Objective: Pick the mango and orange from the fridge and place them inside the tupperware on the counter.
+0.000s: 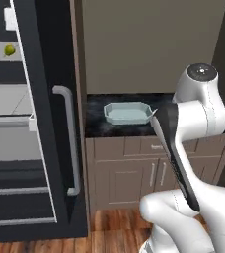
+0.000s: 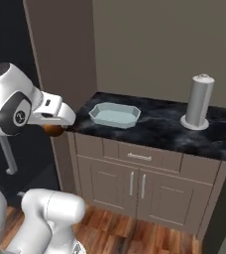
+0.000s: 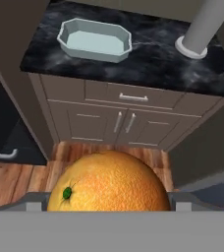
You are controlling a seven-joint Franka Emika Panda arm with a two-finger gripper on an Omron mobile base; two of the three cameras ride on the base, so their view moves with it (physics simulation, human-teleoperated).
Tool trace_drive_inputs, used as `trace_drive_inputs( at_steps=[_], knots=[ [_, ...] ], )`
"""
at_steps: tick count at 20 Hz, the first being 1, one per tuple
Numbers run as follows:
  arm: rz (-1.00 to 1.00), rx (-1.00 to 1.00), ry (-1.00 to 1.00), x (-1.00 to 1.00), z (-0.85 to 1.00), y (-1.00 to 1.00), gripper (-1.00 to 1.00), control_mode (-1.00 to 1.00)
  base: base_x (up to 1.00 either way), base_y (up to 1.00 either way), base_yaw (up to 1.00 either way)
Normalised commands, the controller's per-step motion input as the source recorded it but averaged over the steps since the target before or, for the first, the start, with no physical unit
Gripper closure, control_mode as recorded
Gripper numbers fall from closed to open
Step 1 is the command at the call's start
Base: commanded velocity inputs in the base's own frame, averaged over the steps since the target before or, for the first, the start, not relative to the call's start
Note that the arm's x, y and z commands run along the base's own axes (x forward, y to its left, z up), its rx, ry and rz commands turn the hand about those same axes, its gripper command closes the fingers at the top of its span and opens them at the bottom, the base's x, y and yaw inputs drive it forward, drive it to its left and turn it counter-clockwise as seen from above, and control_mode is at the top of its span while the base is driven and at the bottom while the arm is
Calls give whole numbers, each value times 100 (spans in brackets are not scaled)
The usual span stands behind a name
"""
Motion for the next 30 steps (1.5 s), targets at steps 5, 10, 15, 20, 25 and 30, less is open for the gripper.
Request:
trace_drive_inputs(
  at_steps=[5,10,15,20,25,30],
  knots=[
    [0,0,0,0,0,0,100,100,72,-53,29],
    [0,0,0,0,0,0,100,100,50,-57,6],
    [0,0,0,0,0,0,100,100,60,-32,0],
    [0,0,0,0,0,0,100,100,78,-4,0],
    [0,0,0,0,0,0,100,100,64,0,0],
    [0,1,8,22,-37,-1,100,-100,8,0,0]
  ],
)
